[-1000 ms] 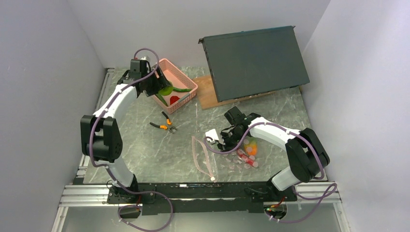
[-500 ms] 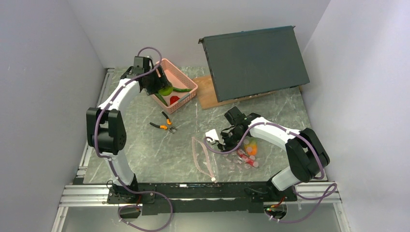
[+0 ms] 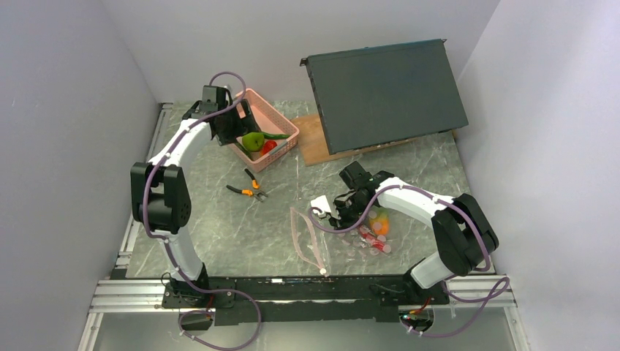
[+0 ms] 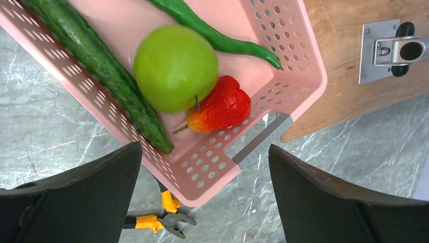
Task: Open the zip-top bag and remove the fake food
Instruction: Place the fake fruit in the bin.
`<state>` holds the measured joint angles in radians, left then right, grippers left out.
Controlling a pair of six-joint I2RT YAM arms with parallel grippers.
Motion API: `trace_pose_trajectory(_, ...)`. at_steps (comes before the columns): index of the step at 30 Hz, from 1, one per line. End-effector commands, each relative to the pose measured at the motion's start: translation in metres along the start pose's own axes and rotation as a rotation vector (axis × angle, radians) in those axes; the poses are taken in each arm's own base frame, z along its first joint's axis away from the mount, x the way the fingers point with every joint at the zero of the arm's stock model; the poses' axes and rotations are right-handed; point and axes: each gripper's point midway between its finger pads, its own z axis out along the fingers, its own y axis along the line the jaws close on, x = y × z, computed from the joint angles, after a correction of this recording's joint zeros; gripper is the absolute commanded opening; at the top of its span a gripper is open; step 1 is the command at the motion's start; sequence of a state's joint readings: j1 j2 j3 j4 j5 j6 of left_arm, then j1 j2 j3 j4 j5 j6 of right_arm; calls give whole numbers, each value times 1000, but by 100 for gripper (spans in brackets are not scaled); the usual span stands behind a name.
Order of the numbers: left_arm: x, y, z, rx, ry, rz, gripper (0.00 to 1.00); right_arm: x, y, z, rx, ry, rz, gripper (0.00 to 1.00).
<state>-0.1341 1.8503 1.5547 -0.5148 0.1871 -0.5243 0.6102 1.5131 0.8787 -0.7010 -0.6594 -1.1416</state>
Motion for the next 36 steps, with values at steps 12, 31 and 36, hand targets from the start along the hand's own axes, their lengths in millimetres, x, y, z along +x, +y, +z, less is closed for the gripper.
trace_pose_trajectory(12,-20,-6,-58,159,-229,61,100,-7,1,-3,-9,-28,-18,16)
trace_pose_trajectory(31,116,-32,-136,528,-277,158,99,-17,3,-13,3,-48,-42,16)
trace_pose_trajectory(36,173,-41,-146,559,-264,190,97,-22,1,-22,35,-70,-49,17)
